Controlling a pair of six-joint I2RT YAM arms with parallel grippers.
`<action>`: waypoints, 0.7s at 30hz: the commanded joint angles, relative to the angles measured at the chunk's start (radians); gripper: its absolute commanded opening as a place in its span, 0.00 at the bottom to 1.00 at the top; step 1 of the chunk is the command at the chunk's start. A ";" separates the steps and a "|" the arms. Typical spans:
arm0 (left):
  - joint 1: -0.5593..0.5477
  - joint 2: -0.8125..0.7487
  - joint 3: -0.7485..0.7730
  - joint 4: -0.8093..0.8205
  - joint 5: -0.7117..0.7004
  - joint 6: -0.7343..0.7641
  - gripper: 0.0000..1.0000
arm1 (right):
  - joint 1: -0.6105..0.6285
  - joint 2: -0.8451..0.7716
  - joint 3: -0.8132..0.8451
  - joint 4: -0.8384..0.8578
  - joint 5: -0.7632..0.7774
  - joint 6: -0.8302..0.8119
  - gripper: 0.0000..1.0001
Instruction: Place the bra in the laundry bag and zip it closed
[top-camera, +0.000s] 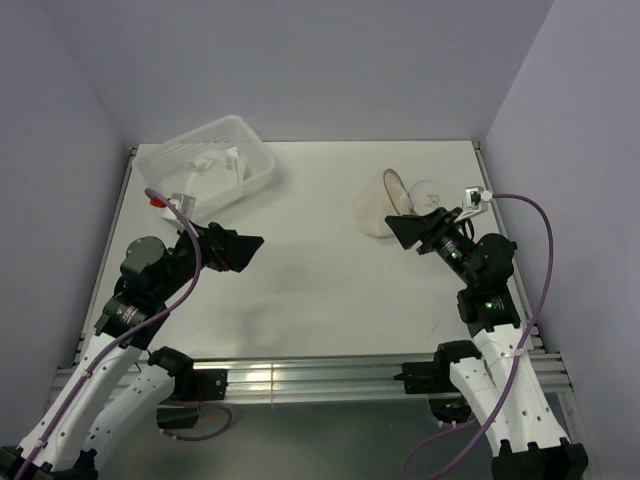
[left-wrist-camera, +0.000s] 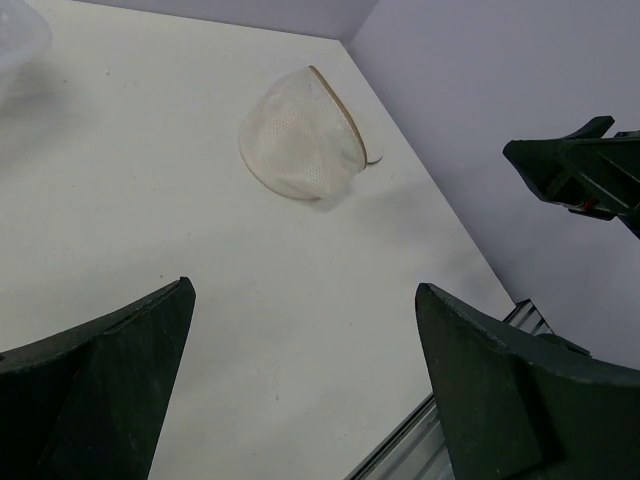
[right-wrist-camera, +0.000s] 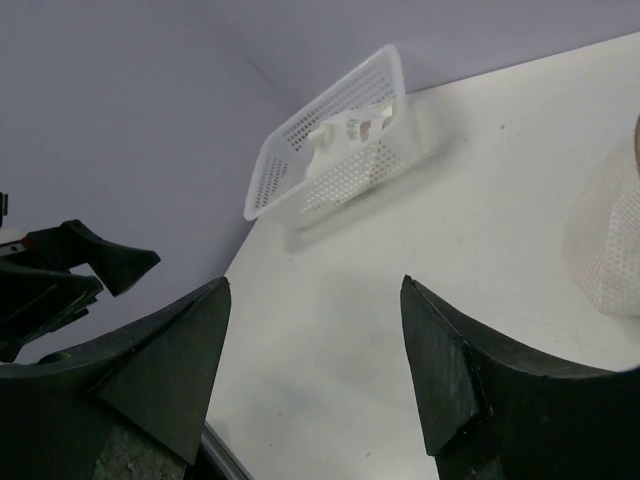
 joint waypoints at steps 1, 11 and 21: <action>0.006 -0.010 0.059 0.017 0.012 0.011 0.99 | -0.001 -0.016 0.051 -0.038 0.036 -0.045 0.75; 0.006 -0.085 0.087 -0.083 -0.031 0.124 0.99 | -0.001 0.010 0.072 -0.078 0.097 -0.085 0.05; 0.004 -0.108 0.010 -0.058 -0.027 0.134 0.99 | 0.016 0.456 0.308 -0.148 0.375 -0.246 0.60</action>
